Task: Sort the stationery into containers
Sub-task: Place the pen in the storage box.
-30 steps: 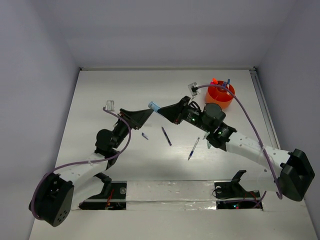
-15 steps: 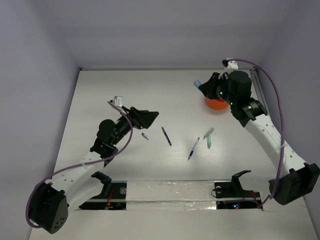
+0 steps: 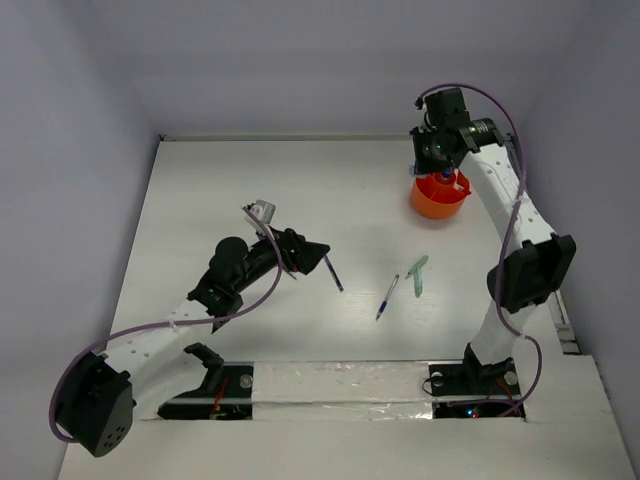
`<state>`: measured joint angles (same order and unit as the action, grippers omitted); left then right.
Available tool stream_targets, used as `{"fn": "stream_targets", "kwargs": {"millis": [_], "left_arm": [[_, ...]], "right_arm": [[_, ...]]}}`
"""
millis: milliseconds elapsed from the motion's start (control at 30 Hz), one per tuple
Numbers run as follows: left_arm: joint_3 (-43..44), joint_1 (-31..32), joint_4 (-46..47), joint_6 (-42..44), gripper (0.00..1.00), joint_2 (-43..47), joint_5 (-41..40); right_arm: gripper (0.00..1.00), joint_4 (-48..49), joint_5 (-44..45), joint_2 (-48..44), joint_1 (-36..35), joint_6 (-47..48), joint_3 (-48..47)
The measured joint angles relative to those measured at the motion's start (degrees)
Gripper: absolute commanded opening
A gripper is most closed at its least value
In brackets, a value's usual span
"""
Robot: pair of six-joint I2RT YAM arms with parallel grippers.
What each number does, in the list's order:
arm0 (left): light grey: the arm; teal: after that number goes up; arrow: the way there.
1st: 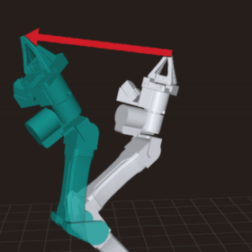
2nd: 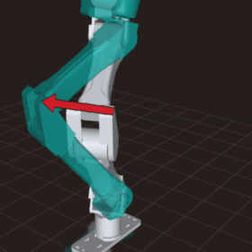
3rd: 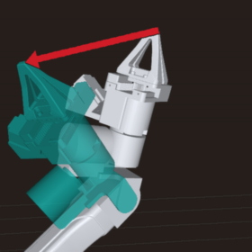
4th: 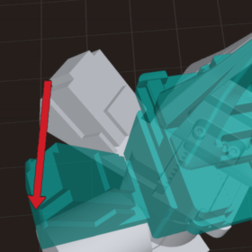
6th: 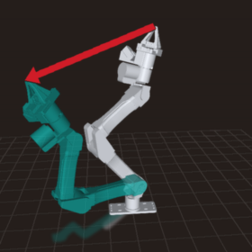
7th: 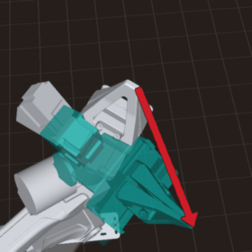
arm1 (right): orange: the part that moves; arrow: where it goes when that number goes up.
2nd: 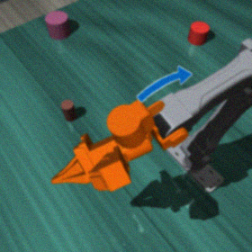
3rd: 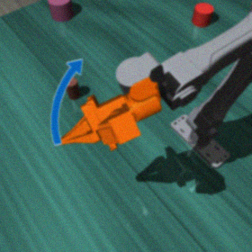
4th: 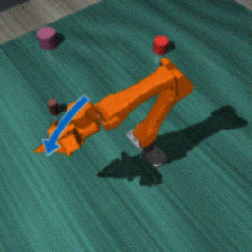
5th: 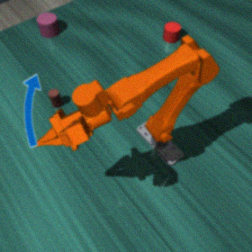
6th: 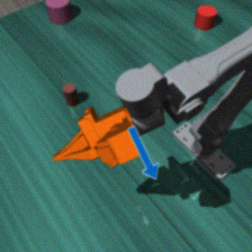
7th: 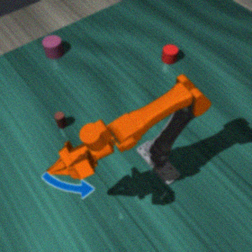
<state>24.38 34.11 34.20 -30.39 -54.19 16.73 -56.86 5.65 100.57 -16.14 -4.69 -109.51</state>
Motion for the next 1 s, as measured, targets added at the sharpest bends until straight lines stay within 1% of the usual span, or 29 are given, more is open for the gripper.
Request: {"fn": "stream_targets", "kwargs": {"millis": [100, 200, 367, 733, 1000], "left_arm": [[0.0, 0.2, -0.2, 0.9, 0.99, 0.5, -0.3], [0.0, 0.4, -0.2, 1.4, 0.99, 0.7, -0.5], [0.0, 0.7, -0.2, 1.8, 0.99, 0.7, -0.6], [0.0, 0.8, -0.2, 2.1, 0.99, 0.7, -0.7], [0.0, 0.8, -0.2, 2.1, 0.99, 0.6, -0.7]], "right_arm": [[0.00, -4.7, 1.4, 5.1, 0.5, 1.5, -5.0], [0.00, -8.5, 3.1, 8.5, 0.9, 2.3, -8.0], [0.00, -11.0, 5.8, 11.4, 1.6, 3.3, -9.6], [0.00, -11.8, 8.5, 15.7, 2.9, 5.3, -11.2], [0.00, -11.6, 9.0, 19.3, 3.3, 6.0, -14.2]]}}
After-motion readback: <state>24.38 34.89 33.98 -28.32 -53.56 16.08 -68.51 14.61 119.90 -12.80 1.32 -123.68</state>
